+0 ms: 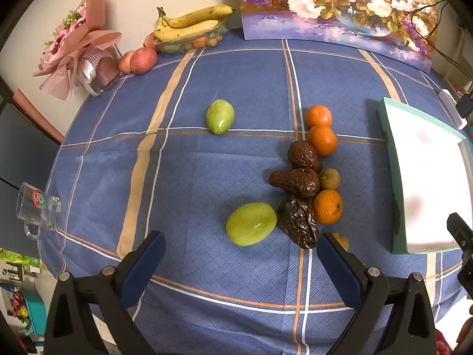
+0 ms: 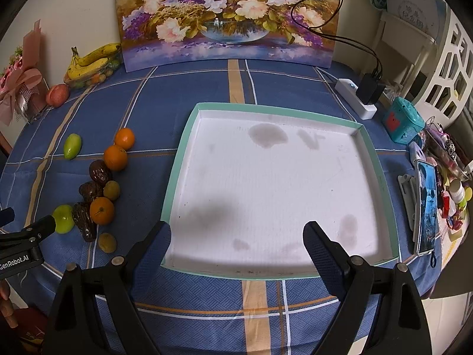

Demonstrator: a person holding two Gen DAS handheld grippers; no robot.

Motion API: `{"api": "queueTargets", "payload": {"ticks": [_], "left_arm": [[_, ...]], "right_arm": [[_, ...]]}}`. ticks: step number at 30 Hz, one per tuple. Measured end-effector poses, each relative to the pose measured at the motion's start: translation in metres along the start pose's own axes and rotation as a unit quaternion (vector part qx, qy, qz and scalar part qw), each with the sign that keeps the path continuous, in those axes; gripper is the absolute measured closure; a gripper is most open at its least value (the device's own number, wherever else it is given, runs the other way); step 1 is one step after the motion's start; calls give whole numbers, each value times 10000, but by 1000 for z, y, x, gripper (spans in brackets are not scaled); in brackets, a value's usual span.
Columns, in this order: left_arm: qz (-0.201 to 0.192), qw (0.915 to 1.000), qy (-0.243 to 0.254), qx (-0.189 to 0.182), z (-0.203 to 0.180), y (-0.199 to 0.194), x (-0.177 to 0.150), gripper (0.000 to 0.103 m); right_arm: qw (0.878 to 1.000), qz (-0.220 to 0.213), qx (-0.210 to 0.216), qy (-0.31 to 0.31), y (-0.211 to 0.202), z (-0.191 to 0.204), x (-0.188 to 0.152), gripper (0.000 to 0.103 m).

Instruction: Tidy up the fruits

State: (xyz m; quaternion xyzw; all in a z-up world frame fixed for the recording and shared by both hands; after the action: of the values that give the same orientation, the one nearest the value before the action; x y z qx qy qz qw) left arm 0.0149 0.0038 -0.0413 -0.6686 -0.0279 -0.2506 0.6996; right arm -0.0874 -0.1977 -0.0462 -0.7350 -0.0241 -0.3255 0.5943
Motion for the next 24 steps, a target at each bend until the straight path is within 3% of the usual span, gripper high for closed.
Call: {"api": "queueTargets", "payload": {"ticks": [24], "left_arm": [[68,10000,-29,-14,2,5,-1,0]], "right_arm": [[10000,27,19,0,2,0,-1,12]]}}
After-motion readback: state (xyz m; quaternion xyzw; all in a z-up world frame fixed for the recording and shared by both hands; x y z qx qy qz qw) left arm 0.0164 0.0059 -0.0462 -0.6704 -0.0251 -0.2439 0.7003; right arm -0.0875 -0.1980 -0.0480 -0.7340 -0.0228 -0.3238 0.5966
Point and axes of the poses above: each gripper's, at about its wrist camera, not at the fingertips, and y roughly the way its jaws point, z to its left, x to its top, the point moved 4 cm from there along y, roughly the way its jaws point, and after that the axes turned 2 degrees about -x, right-handed, at the moved point
